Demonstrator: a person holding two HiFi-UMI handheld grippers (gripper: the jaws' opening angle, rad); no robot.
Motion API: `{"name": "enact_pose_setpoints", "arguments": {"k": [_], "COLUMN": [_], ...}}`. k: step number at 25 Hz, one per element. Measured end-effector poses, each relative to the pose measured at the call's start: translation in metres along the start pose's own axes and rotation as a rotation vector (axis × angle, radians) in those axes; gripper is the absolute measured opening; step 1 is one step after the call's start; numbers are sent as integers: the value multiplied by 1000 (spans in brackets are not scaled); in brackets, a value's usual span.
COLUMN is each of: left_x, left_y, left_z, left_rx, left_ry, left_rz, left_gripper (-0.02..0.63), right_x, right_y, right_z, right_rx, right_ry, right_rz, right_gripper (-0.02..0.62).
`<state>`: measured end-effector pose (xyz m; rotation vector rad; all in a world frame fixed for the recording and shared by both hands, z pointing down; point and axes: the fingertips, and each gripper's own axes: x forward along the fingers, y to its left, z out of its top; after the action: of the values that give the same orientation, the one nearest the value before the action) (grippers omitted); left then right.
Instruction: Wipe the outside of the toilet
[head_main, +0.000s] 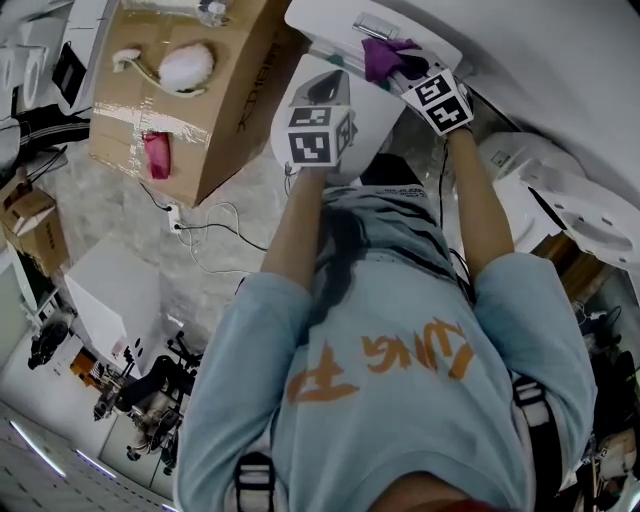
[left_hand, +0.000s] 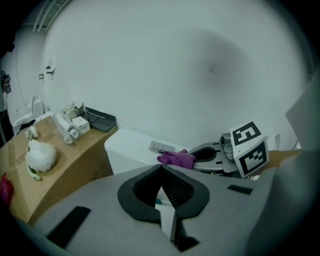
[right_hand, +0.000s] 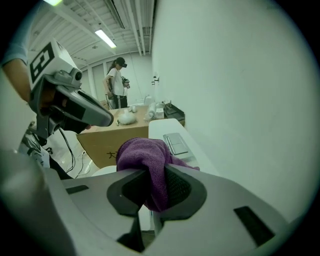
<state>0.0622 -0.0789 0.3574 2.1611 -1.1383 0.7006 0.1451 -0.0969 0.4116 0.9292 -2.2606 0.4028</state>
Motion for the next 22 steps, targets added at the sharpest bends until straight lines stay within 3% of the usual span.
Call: {"name": "enact_pose_setpoints", "arguments": {"k": [14,22], "left_x": [10,-7], "left_y": [-36,-33], "left_z": [-4,0], "left_rx": [79,66], "left_ry": [34,-13], "left_rz": [-101,-137], "left_gripper": [25,25], "right_x": [-47,-75], "right_y": [-27,-33], "right_z": [-38,-59], "right_rx": [199,337], "right_ry": [-51,8], "right_rz": [-162,-348], "right_gripper": [71,71]}}
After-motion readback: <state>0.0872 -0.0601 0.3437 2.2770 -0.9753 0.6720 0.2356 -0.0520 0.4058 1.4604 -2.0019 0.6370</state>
